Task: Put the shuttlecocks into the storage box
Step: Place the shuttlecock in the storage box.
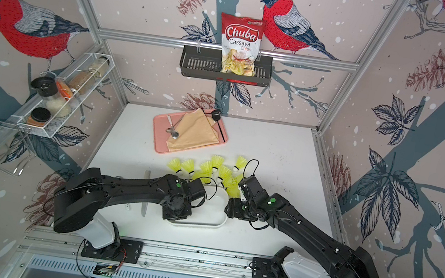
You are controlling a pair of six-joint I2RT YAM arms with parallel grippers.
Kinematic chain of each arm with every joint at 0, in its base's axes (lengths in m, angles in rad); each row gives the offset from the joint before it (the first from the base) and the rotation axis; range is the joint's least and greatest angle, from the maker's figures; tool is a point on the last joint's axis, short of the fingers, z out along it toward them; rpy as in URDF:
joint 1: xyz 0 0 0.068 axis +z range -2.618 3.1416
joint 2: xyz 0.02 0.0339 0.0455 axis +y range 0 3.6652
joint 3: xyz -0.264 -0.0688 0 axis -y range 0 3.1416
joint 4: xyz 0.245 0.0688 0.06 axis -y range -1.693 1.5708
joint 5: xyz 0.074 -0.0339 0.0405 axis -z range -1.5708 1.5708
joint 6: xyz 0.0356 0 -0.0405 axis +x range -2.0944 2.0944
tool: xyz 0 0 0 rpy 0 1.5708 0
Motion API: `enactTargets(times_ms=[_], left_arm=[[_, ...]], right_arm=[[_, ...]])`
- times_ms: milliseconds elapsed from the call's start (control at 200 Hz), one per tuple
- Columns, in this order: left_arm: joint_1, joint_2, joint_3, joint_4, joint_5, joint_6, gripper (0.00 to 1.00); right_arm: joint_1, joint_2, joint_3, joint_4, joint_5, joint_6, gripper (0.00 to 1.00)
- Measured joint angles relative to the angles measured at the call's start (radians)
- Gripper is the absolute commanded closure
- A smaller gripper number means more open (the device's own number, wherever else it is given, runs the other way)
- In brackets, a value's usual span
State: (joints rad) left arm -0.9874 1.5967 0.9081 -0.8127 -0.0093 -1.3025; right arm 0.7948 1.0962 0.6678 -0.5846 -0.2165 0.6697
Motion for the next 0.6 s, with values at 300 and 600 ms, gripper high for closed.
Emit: enactTargets(times_ms=[300, 600], left_arm=[[0.002, 0.000, 0.015, -0.042, -0.043, 0.039, 0.65], [0.002, -0.001, 0.016, -0.044, -0.047, 0.043, 0.59]], right_arm=[[0.017, 0.016, 0.013, 0.016, 0.010, 0.036, 0.31], [0.024, 0.022, 0.039, 0.016, 0.029, 0.036, 0.28]])
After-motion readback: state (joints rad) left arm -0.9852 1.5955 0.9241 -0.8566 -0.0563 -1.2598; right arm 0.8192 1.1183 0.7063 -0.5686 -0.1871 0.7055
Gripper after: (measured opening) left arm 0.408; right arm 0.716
